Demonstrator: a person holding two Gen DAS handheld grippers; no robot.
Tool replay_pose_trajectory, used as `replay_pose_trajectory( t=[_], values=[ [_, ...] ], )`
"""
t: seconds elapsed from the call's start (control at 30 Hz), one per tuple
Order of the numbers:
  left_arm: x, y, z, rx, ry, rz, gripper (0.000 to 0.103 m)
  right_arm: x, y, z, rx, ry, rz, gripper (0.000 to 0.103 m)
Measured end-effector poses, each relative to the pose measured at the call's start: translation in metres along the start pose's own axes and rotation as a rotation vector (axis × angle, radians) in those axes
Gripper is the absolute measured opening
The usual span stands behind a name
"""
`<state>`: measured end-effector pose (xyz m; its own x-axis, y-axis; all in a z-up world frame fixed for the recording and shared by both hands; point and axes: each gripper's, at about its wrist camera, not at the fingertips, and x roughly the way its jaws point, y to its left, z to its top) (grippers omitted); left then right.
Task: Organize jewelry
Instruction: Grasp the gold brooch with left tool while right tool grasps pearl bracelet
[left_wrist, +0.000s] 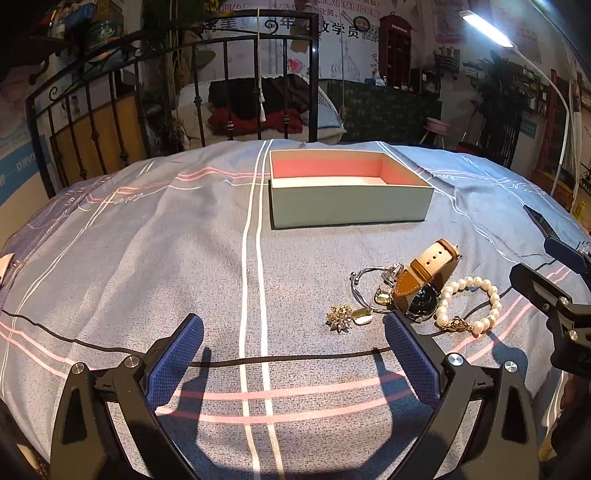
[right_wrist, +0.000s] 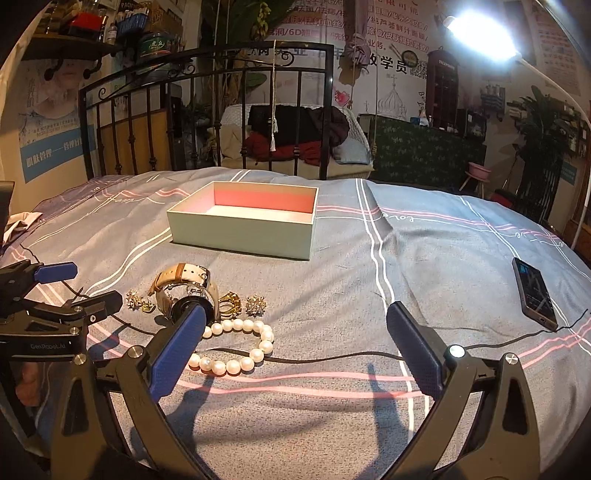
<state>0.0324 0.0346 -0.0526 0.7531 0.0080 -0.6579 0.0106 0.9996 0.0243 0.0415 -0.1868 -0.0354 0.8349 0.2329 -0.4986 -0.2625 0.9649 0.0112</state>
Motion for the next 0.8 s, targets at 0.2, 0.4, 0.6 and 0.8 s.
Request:
replay_pose_trajectory(
  t=[0.2, 0.4, 0.6, 0.8],
  values=[
    [0.011, -0.009, 0.003, 0.087, 0.025, 0.021, 0.084, 0.01, -0.001, -0.005, 0.01, 0.057, 0.025, 0.08],
    [0.02, -0.008, 0.005, 0.092, 0.049, -0.007, 0.066, 0.025, 0.0, -0.007, 0.002, 0.114, 0.047, 0.074],
    [0.03, -0.005, 0.005, 0.089, 0.067, -0.027, 0.059, 0.047, 0.004, -0.009, 0.006, 0.203, 0.079, 0.062],
    [0.036, -0.004, 0.005, 0.085, 0.068, -0.05, 0.059, 0.057, 0.013, -0.009, -0.033, 0.302, 0.084, 0.061]
  ],
)
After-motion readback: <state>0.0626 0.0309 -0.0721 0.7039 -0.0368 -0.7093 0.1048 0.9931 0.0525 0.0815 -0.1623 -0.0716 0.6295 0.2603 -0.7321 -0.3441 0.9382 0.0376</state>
